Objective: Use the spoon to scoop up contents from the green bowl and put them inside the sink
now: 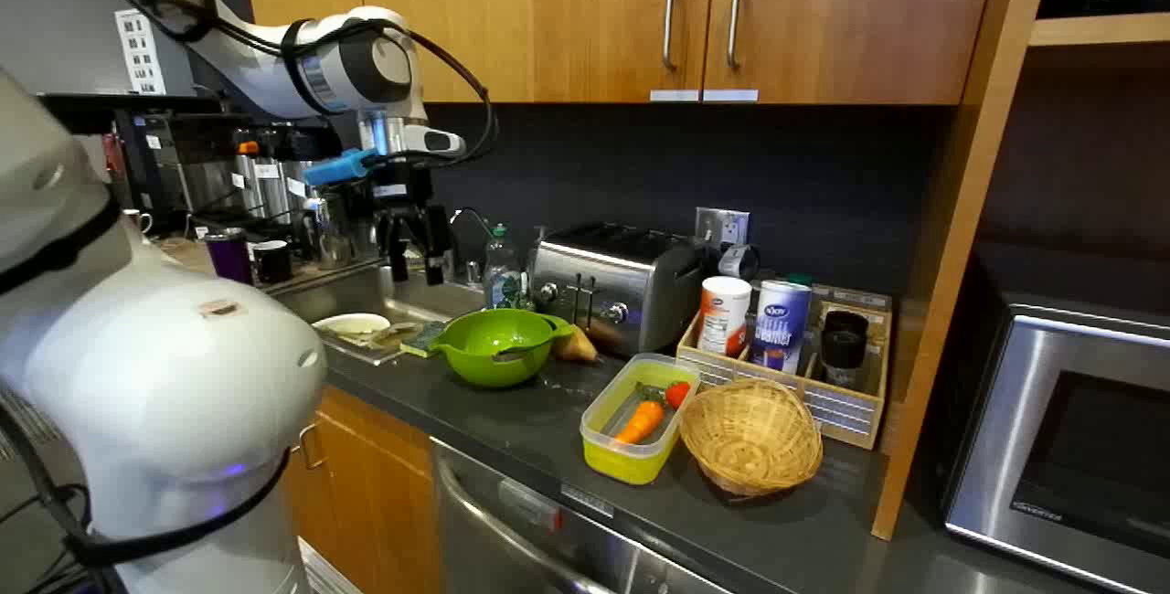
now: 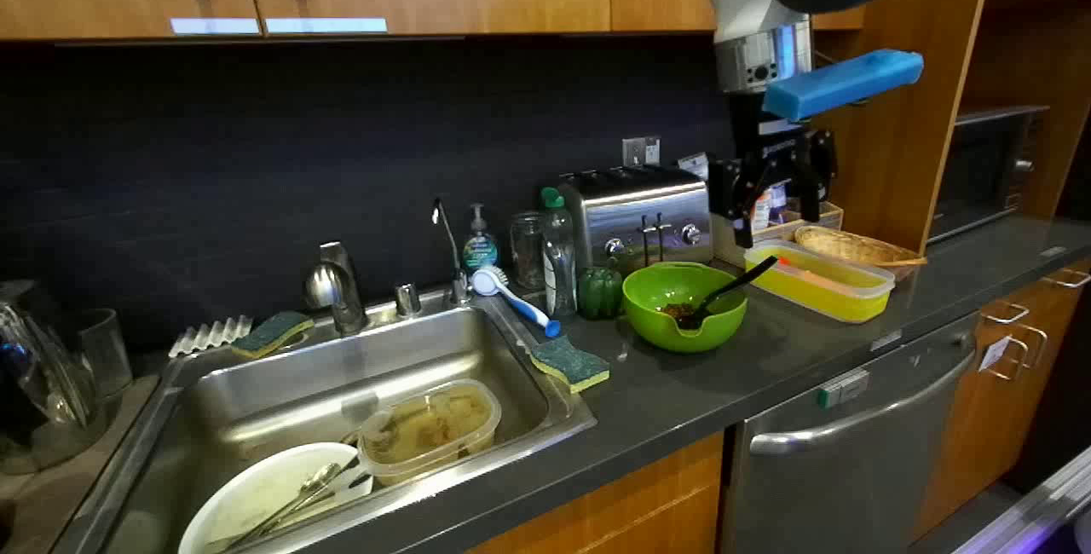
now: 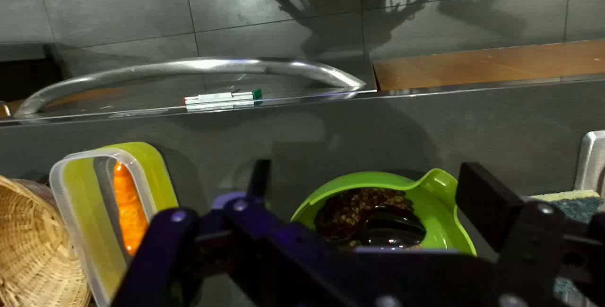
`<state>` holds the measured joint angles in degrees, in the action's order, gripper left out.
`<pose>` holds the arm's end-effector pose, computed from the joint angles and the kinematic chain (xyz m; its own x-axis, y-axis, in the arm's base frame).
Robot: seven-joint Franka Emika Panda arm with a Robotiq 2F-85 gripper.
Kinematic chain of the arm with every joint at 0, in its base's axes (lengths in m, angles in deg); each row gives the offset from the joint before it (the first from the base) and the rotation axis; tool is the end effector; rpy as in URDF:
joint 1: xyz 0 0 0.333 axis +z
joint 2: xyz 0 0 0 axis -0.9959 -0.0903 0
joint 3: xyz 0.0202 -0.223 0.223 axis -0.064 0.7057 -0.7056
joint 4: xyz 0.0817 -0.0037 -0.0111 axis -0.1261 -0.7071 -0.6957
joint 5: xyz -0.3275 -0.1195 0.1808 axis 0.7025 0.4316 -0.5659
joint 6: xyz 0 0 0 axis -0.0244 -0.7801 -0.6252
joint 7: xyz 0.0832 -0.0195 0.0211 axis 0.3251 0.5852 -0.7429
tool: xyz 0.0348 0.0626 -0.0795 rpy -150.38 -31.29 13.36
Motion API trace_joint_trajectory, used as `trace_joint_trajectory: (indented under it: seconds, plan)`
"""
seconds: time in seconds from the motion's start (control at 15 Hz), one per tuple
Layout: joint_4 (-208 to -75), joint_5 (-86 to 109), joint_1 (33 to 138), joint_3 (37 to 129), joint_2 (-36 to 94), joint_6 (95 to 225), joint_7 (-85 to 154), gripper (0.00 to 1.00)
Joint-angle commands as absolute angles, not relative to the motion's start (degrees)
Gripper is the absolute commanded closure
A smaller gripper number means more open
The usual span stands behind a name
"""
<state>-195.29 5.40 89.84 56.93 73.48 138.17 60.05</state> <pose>0.3376 0.1750 0.4131 0.9906 -0.1308 -0.0390 -0.1217 -0.9760 0.1807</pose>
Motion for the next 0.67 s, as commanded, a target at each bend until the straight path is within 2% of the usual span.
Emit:
trace_joint_trajectory:
  seconds: [0.0, 0.6]
  plan:
    - [-195.25, 6.07, 91.18, 58.2, 73.22, 138.12, 60.61, 0.0]
    - [-195.19, 6.52, 91.38, 58.29, 73.89, 137.72, 60.15, 0.0]
